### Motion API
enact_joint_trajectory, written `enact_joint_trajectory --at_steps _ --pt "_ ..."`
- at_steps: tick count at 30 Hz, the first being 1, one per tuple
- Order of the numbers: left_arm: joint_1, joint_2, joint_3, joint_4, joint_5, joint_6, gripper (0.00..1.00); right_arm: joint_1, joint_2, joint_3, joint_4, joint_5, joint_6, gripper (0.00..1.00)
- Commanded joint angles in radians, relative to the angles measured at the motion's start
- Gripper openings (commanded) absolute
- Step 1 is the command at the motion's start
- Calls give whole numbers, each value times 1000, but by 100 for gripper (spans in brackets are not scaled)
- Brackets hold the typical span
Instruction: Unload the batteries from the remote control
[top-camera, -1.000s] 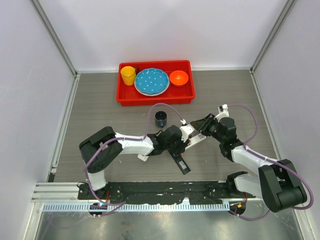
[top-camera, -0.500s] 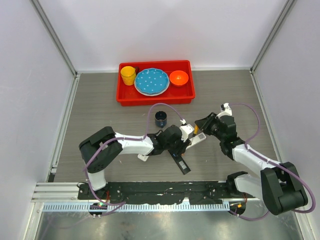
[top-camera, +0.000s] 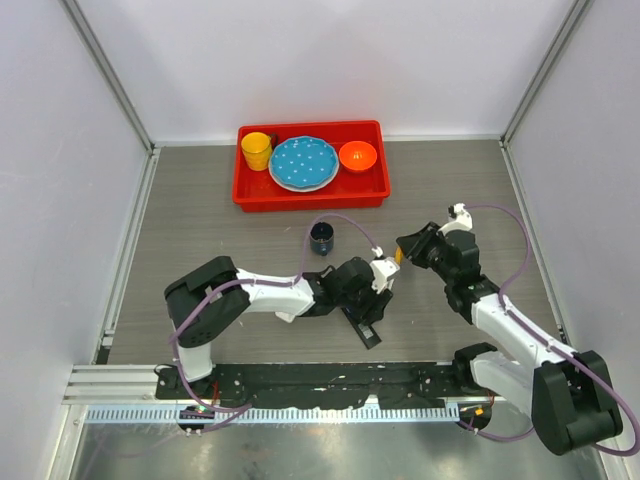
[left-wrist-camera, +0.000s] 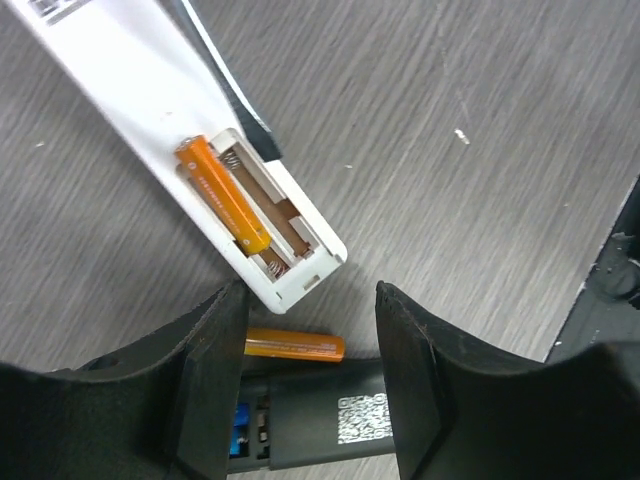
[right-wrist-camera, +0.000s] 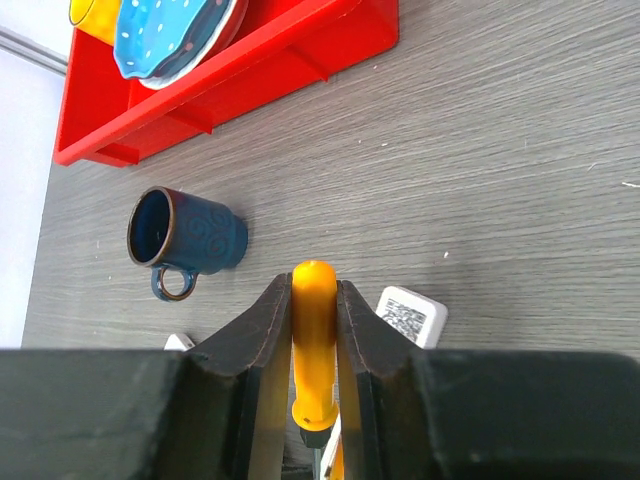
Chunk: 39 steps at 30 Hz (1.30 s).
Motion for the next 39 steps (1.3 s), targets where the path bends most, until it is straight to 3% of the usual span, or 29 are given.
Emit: enact_joint_trajectory --at_steps 1,8,15,24,39 --pt "-16 25 41 27 59 -37 56 -8 -44 44 -39 34 -39 1" --pt "-16 39 46 79 53 -71 56 -9 -55 30 -65 37 -50 1" --pt "28 -49 -37 118 71 -106 56 -9 -28 16 -45 25 -44 1" --pt "108 -119 -115 181 117 -172 43 -9 84 10 27 -1 -33 1" --pt "117 -121 -122 191 142 -180 38 23 183 24 93 74 -18 1"
